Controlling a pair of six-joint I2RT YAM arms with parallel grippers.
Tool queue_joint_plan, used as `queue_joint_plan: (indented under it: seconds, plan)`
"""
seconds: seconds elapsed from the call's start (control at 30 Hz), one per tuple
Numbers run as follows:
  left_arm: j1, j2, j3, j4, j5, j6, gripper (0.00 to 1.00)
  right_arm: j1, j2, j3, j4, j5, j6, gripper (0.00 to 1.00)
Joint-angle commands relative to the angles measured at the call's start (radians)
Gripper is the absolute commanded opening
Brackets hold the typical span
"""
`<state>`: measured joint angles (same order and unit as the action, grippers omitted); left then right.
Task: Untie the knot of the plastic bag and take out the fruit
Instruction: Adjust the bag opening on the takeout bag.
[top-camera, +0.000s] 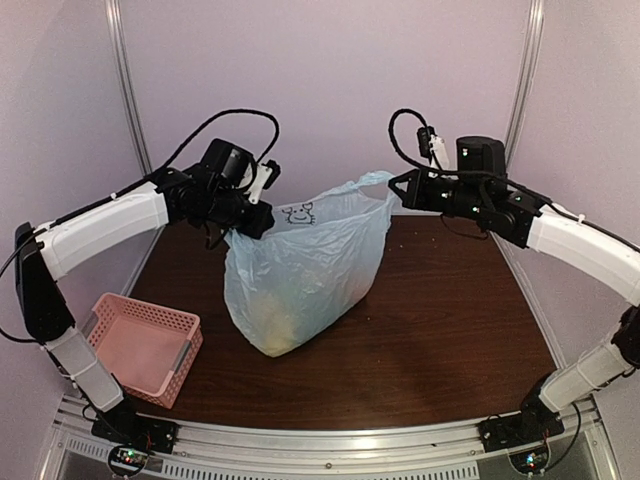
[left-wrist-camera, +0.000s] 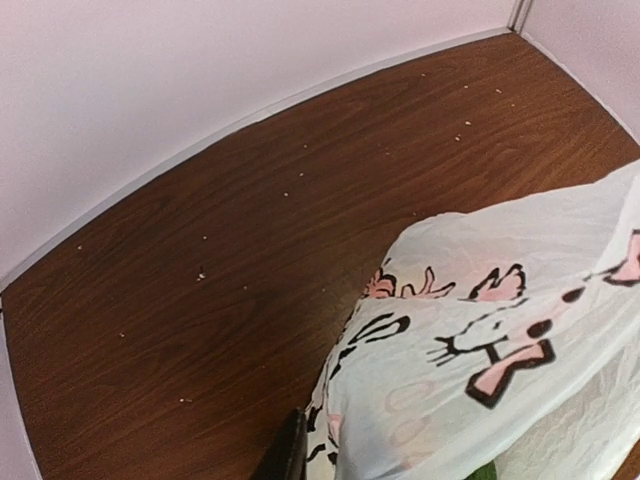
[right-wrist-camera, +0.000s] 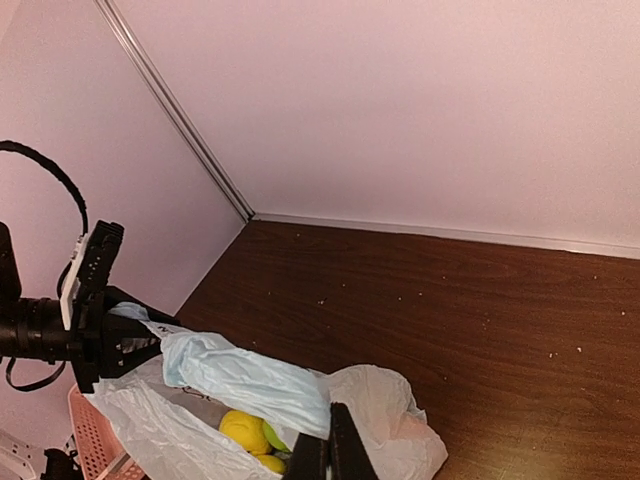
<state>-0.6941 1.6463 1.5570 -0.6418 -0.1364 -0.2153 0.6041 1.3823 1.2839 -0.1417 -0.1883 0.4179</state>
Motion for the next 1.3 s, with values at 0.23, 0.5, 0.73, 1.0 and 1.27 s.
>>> queue_joint_plan:
  seconds: [0.23, 0.5, 0.73, 1.0, 1.27]
  plan:
    - [0.015, -0.088, -0.111, 0.223, 0.422, -0.033, 0.00, 0.007, -0.113, -0.071, 0.060, -0.020, 0.113, 0.72]
    - [0.015, -0.133, -0.147, 0.255, 0.429, -0.038, 0.00, 0.107, -0.243, -0.198, 0.031, 0.119, 0.195, 0.78]
    - [0.015, -0.148, -0.170, 0.258, 0.413, -0.055, 0.00, 0.252, -0.289, -0.341, 0.109, 0.305, 0.319, 0.80]
    - [0.016, -0.137, -0.163, 0.242, 0.329, -0.086, 0.00, 0.295, -0.323, -0.428, 0.173, 0.312, 0.301, 0.88]
    - [0.056, -0.090, -0.145, 0.233, 0.350, -0.110, 0.00, 0.298, -0.467, -0.413, 0.024, 0.282, 0.040, 0.88]
